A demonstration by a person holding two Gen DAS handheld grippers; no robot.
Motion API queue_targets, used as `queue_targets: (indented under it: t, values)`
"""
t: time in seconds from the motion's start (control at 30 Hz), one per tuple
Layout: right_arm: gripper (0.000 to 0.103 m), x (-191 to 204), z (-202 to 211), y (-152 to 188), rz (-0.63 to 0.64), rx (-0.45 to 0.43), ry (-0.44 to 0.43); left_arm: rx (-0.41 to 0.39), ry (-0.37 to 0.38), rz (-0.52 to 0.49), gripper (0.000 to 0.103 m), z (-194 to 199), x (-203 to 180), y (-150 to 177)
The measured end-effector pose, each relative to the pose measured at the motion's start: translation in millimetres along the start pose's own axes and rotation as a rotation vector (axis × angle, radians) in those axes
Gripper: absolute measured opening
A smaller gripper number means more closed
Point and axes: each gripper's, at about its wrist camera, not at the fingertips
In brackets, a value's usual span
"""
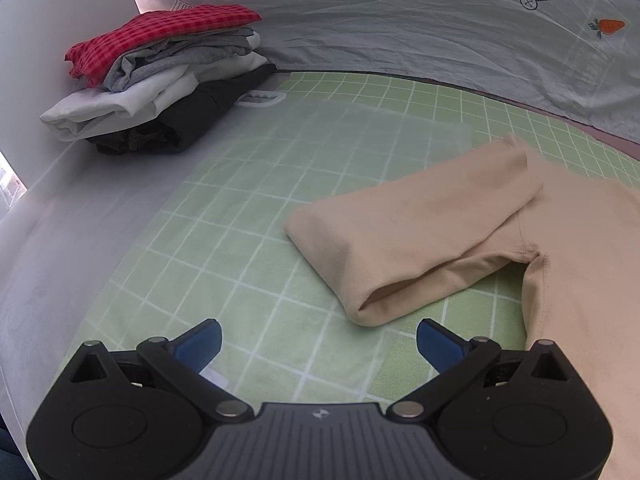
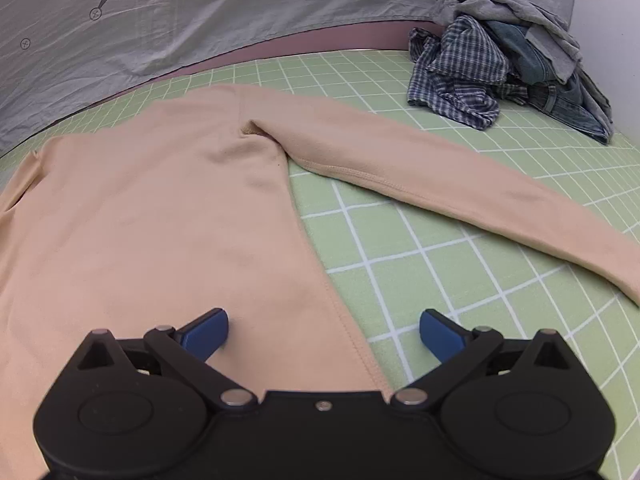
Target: Fold clothes
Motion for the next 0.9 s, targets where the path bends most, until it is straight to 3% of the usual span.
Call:
queue_targets:
  t: [0.13, 0.23, 0.37, 0.43, 0.47, 0.53, 0.7, 0.8, 0.9]
  values:
    - [0.103, 1.8, 0.6, 5.7, -0.025, -0.035, 0.024, 0.008, -0.004, -0.021, 0.102, -19.7, 2.2, -8.5]
    - [0.103, 1.7, 0.3, 5.1, -0.027, -0.038, 0.028, 0.004, -0.027, 0.017, 0.102, -25.2, 11.2, -10.4]
    - [0.103, 2.6, -0.3, 5.0, -0.029, -0.042, 0.032, 0.001, -0.001, 0.312, 0.102, -22.3, 53.3, 1.3]
    - [0.103, 3.1, -0.7, 5.3, -0.035, -0.046, 0.036, 0.065, 0.105, 0.603, 0.101, -26.4, 85.3, 17.8]
    - [0.103, 3.5, -0.8, 5.7, -0.037, -0.050, 0.039, 0.070, 0.157, 0.654, 0.098, -26.4, 92.8, 22.6]
    - [0.103, 4.2, -0.7, 6.5, -0.042, -0.058, 0.044, -0.011, 0.160, 0.509, 0.095, -13.0, 87.3, 19.1]
    - [0.103, 6.3, 0.2, 7.6, -0.059, -0.061, 0.060, -0.111, 0.125, 0.161, 0.095, 13.7, 53.1, -5.9]
    - [0.103, 6.6, -0.4, 5.2, -0.059, -0.047, 0.062, -0.116, 0.142, 0.174, 0.095, 13.1, 46.3, -16.9]
    - [0.103, 6.3, -1.3, 2.4, -0.059, -0.032, 0.061, -0.117, 0.192, 0.105, 0.094, 1.0, 29.7, -30.0]
Point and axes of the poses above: each gripper's, at about its wrist camera, not at the fingertips, and z roughly against the way its jaws point, x to its left, y to its underside, and after that the axes turned 9 degrees about -z, right-handed
